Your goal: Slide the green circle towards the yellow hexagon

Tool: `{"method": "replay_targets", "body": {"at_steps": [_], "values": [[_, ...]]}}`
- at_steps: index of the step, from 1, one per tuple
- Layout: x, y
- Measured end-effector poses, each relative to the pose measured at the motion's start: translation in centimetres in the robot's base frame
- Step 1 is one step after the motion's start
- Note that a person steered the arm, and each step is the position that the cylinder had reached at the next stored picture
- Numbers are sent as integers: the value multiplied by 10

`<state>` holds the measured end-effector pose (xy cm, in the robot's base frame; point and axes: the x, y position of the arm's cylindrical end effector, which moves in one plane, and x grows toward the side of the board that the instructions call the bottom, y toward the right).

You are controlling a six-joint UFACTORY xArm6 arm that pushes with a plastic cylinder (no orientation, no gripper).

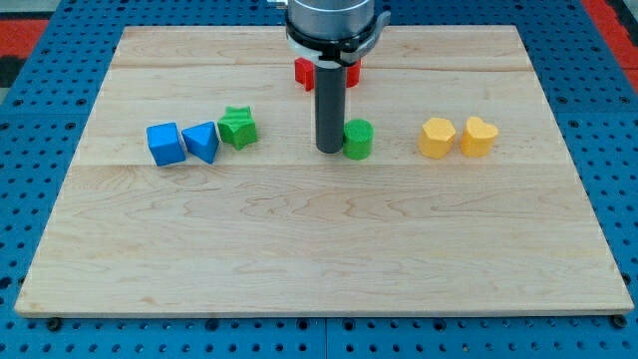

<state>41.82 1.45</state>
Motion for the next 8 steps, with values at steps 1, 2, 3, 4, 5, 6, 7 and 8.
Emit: {"method": "replay_targets", "body": {"at_steps": [1,2,3,4,5,6,7,8], "values": [[0,9],[-2,0],[-8,-18],[-15,-13],[-19,-2],[-20,11],[-20,24],[-20,31]]}}
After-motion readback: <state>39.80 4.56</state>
